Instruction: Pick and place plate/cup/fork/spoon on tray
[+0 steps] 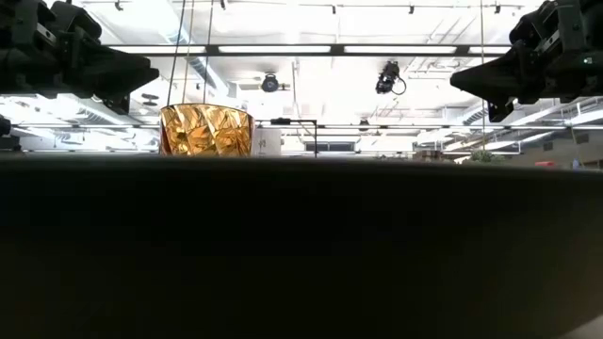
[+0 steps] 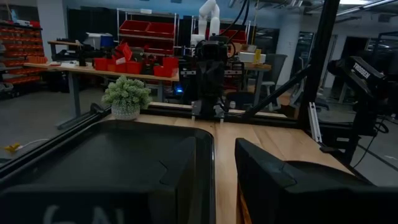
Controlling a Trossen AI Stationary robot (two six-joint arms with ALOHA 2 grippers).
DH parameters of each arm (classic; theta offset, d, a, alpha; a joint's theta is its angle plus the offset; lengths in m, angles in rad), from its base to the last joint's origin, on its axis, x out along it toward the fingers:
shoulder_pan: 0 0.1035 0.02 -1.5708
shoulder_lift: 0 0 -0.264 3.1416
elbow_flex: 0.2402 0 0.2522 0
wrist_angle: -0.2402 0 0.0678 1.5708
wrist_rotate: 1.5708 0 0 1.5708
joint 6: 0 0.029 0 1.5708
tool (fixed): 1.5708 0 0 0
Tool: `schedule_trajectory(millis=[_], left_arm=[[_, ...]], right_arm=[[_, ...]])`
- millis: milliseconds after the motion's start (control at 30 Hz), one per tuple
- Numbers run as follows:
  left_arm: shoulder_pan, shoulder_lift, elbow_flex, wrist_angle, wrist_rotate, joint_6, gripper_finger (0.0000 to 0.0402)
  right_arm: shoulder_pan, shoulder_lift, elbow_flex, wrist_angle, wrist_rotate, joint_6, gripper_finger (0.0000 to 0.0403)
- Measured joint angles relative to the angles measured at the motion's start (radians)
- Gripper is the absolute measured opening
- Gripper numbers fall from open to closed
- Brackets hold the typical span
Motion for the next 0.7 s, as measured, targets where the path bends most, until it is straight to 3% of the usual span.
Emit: schedule_trajectory(millis=[133, 333, 700], left_arm=[[0.000, 0.000, 0.000, 0.021, 0.000, -0.014, 0.0121], [0.000, 0.000, 0.000, 0.032, -0.007, -0.362, 0.0121], [0.000, 0.000, 0.000, 0.078, -0.049, -0.386, 0.0121]], right_arm=[[0.000, 0.000, 0.000, 0.000, 0.000, 0.000, 0.0034], [0.000, 0.000, 0.000, 0.000, 0.000, 0.000, 0.0034], [0.000, 0.000, 0.000, 0.000, 0.000, 0.000, 0.0034]])
